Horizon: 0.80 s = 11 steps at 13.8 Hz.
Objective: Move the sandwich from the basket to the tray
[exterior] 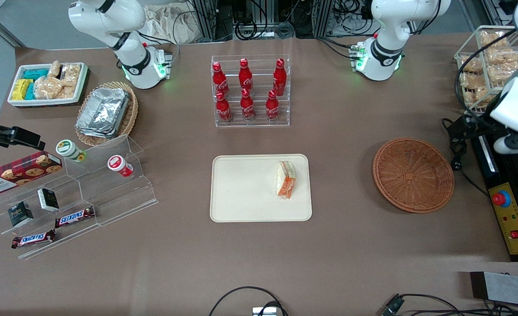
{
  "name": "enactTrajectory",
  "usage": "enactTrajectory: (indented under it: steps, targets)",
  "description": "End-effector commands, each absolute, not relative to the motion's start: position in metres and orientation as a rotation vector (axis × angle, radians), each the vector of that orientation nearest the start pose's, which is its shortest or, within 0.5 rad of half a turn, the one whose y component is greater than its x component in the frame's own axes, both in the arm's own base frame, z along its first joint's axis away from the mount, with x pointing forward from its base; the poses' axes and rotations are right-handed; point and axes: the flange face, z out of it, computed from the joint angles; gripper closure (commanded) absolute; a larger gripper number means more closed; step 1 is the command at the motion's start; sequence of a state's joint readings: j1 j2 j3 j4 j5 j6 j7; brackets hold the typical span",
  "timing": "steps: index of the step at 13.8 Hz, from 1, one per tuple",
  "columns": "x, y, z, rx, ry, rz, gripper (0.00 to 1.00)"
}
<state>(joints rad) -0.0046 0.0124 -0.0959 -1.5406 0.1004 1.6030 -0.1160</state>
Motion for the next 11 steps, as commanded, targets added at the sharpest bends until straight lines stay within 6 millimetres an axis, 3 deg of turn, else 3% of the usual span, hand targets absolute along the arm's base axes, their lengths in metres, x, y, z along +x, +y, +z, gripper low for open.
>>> enactTrajectory:
  steps: [1, 5, 11]
  targets:
    - [0.531, -0.044, 0.640, -3.081, -0.008, -0.087, 0.00]
    - [0.502, -0.042, 0.674, -3.106, -0.018, -0.112, 0.00]
    - [0.498, -0.037, 0.677, -3.134, 0.151, -0.096, 0.00]
